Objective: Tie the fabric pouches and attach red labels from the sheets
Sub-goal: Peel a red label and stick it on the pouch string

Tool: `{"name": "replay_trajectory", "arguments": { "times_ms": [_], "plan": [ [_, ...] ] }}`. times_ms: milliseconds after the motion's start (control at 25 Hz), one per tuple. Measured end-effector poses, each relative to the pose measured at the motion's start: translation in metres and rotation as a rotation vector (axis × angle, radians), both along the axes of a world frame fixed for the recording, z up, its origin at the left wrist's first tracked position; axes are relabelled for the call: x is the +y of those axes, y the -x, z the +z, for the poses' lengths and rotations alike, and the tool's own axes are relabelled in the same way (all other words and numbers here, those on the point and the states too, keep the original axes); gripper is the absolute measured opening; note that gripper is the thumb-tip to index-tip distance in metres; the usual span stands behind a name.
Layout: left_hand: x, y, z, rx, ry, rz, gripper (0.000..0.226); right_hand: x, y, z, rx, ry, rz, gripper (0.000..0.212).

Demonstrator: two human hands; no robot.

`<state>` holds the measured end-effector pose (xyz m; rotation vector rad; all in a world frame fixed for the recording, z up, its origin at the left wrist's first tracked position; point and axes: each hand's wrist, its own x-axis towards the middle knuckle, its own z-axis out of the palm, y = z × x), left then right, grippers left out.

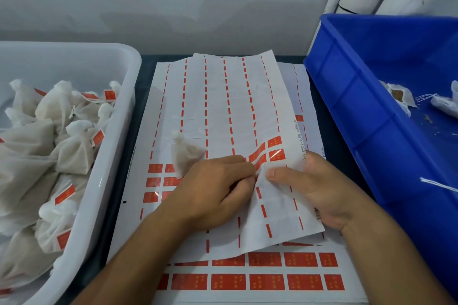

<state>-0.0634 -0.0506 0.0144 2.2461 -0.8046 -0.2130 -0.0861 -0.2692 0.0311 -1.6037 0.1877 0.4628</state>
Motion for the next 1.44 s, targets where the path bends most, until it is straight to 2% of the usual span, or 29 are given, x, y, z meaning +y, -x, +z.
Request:
{"name": "replay_trajectory", "arguments": {
  "times_ms": [320,600,800,920,1120,1280,1440],
  "plan": [
    [-0.006,0.001,-0.001,-0.029,-0.007,-0.019,0.037,-0.001,0.000,0.000,-0.030,0.030,0.030,0.051],
    [-0.009,0.001,-0.004,-0.023,0.014,0.013,0.028,-0.001,0.000,-0.004,-0.030,0.028,-0.021,0.038],
    [-0.011,0.002,-0.007,-0.012,0.107,0.041,0.038,0.000,-0.001,-0.003,-0.021,0.054,-0.032,0.035],
    [-0.009,0.001,-0.006,0.026,0.153,0.099,0.030,0.000,0.000,-0.002,-0.005,0.046,-0.040,0.034],
    [-0.007,0.002,-0.006,0.010,0.105,0.123,0.028,0.001,0.000,-0.001,0.014,0.044,-0.034,0.033],
    [-0.006,0.004,-0.005,-0.009,0.081,0.075,0.037,-0.001,0.001,-0.004,0.000,0.030,-0.023,0.031],
    [-0.007,0.005,-0.003,0.001,0.074,0.069,0.031,0.002,-0.001,-0.002,-0.007,-0.011,-0.021,0.033]
  ]
}}
